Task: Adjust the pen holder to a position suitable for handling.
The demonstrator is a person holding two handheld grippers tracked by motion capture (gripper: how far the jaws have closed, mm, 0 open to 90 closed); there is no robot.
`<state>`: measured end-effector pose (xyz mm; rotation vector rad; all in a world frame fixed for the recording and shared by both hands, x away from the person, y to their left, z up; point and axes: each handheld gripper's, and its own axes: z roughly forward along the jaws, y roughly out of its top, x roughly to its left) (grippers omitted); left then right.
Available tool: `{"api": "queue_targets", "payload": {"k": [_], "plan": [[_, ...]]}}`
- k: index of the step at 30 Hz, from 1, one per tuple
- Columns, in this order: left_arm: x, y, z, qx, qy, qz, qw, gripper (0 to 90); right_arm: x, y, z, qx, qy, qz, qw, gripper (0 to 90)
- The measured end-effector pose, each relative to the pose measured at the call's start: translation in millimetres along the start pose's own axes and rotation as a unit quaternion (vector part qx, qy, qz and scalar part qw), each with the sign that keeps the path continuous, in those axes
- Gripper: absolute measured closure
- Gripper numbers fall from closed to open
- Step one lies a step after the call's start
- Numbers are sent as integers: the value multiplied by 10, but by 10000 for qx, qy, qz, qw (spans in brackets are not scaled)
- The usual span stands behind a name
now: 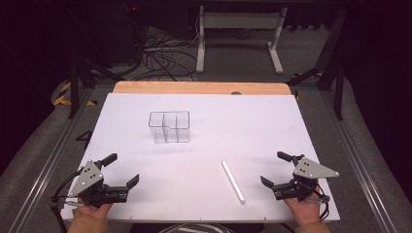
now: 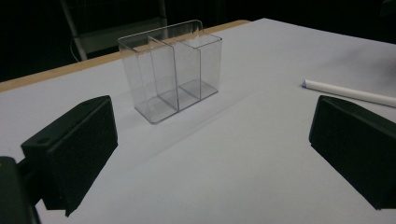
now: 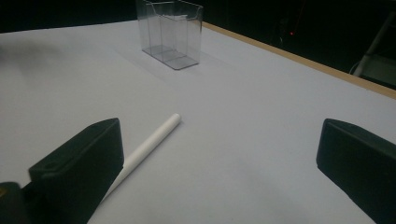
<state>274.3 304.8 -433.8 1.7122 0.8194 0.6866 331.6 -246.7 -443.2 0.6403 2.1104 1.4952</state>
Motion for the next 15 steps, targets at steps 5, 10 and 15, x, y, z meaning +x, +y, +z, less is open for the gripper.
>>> {"api": "queue_targets", "payload": {"k": [5, 10, 15], "plan": [[-2, 1, -13, -37, 94, -36, 9999, 27, 25, 25, -16, 3, 23, -34, 10000, 31], [-15, 16, -36, -97, 30, 35, 9999, 28, 36, 42, -17, -8, 47, -67, 10000, 41], [-21, 24, -40, -89, 30, 87, 9999, 29, 41, 43, -10, 18, 96, -69, 9999, 44]]}}
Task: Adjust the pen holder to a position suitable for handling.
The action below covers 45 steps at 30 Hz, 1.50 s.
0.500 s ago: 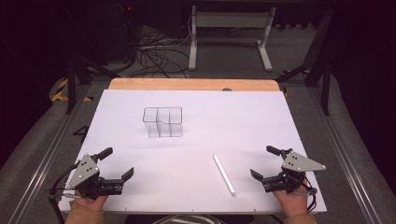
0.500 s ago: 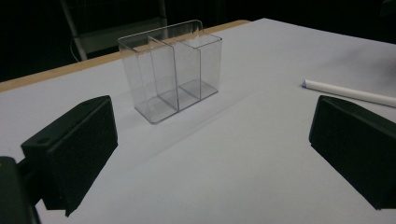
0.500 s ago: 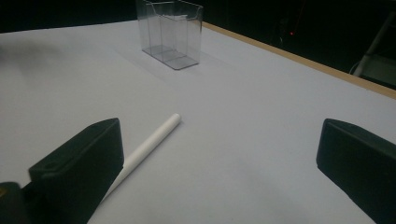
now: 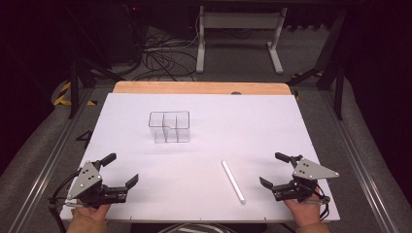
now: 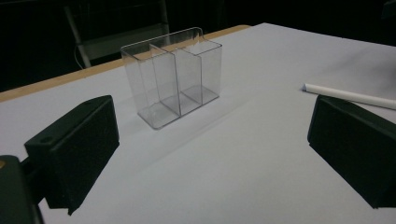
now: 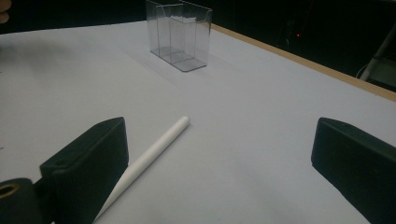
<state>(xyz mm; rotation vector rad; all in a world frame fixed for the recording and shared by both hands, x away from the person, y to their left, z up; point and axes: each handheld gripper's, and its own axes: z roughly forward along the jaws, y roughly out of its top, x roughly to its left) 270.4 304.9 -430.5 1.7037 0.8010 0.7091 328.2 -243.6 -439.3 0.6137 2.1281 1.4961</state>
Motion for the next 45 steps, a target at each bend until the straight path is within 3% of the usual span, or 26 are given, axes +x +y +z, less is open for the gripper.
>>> {"api": "queue_targets", "payload": {"k": [6, 20, 33, 45], "plan": [[-23, 6, -15, -84, -78, -66, 9999, 28, 4, 8, 7, 9, 17, -2, 10000, 44], [-44, 23, -42, -42, -52, 62, 10000, 28, 0, 56, 48, 23, 39, -18, 10000, 43], [-28, 15, -48, -48, -73, 11, 10000, 28, -11, 397, 264, 36, 295, -156, 9994, 40], [-23, 17, -47, -40, -49, 3, 10000, 28, -19, 523, 364, 8, 449, -214, 9988, 16]]}}
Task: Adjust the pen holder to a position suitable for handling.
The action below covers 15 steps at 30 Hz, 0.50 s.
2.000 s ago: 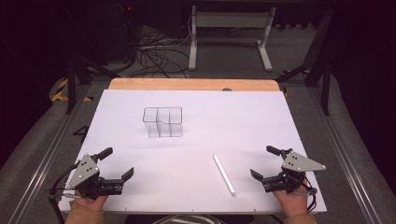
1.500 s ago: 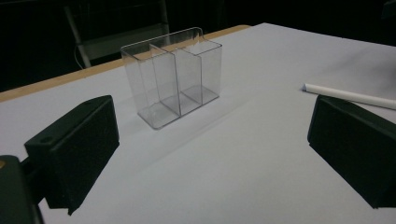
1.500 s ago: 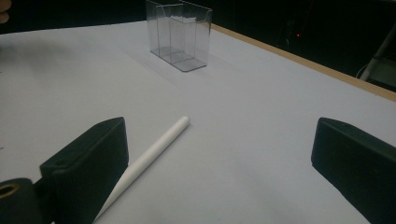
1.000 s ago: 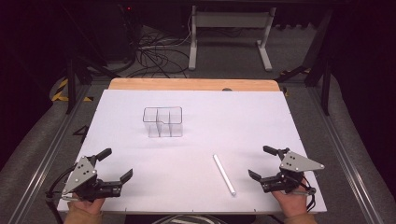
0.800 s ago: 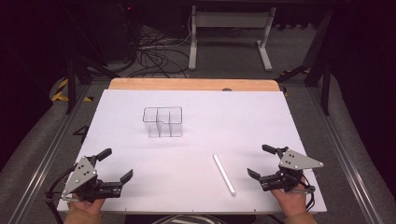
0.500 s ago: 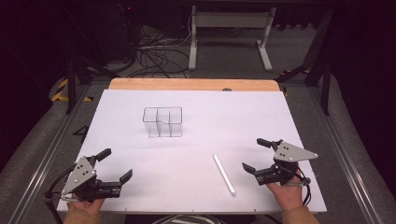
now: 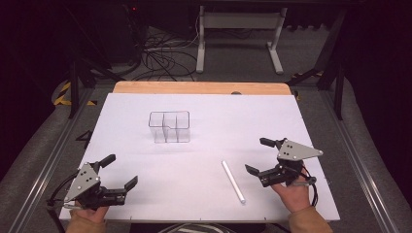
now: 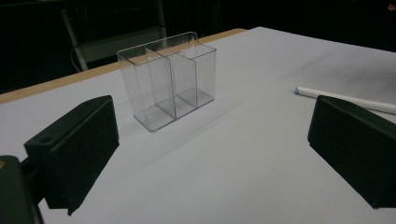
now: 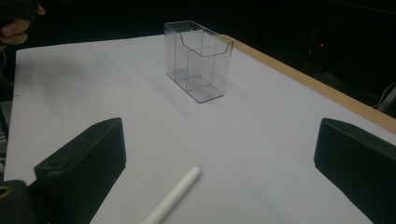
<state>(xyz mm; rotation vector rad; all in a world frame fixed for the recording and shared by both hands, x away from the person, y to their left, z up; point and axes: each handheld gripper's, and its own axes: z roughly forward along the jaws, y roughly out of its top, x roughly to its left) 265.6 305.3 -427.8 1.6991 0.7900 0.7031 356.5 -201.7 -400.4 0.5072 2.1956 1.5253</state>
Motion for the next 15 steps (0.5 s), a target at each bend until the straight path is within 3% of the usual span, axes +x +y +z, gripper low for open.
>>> {"api": "queue_targets", "payload": {"k": [8, 15], "plan": [[3, -3, -4, 24, 5, -2, 10000, 28, -9, 82, 32, 54, 167, 60, 9998, 22], [-1, -13, -27, 35, 37, -35, 10000, 28, -10, 241, 103, 165, 263, -121, 9994, 59]]}}
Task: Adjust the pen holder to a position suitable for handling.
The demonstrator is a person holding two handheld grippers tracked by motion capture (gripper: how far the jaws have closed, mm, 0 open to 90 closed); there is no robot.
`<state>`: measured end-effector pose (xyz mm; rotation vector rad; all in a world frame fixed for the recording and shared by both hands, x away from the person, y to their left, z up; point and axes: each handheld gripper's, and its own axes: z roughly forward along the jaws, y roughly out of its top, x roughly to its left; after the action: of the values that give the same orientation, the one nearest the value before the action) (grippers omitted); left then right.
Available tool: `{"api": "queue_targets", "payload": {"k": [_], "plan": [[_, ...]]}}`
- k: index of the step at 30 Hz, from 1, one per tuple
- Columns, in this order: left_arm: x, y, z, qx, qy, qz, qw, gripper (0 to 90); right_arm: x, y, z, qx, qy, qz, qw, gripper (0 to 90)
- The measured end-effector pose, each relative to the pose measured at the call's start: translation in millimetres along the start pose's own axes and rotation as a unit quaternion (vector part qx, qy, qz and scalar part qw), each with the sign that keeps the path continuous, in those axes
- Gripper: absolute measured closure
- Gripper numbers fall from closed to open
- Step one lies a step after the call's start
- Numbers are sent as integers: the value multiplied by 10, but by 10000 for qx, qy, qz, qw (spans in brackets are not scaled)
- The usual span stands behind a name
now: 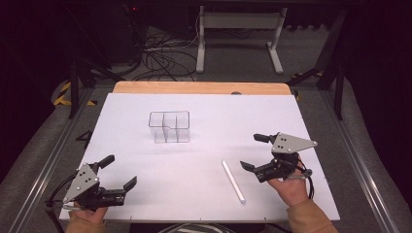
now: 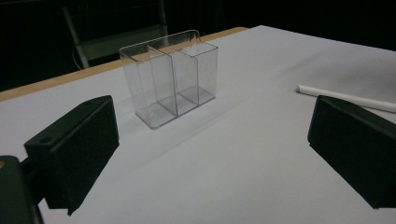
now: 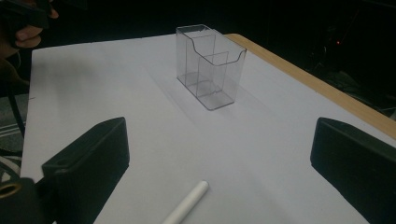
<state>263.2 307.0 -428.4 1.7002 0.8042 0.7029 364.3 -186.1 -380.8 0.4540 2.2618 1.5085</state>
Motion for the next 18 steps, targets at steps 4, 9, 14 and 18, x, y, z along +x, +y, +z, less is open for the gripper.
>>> {"api": "queue_targets", "payload": {"k": [4, 9, 14, 18], "plan": [[0, -8, -17, 6, 32, -22, 10000, 28, -20, 89, 73, 119, 64, -98, 9999, 76], [6, -11, -23, 45, 62, -33, 10000, 28, -16, 218, 190, 224, 216, -250, 9992, 91], [19, -10, -22, 53, 48, -15, 10000, 28, -18, 348, 343, 317, 335, -346, 9983, 96], [21, -9, -23, 55, 41, -27, 10000, 28, -19, 416, 436, 355, 400, -402, 9978, 97]]}}
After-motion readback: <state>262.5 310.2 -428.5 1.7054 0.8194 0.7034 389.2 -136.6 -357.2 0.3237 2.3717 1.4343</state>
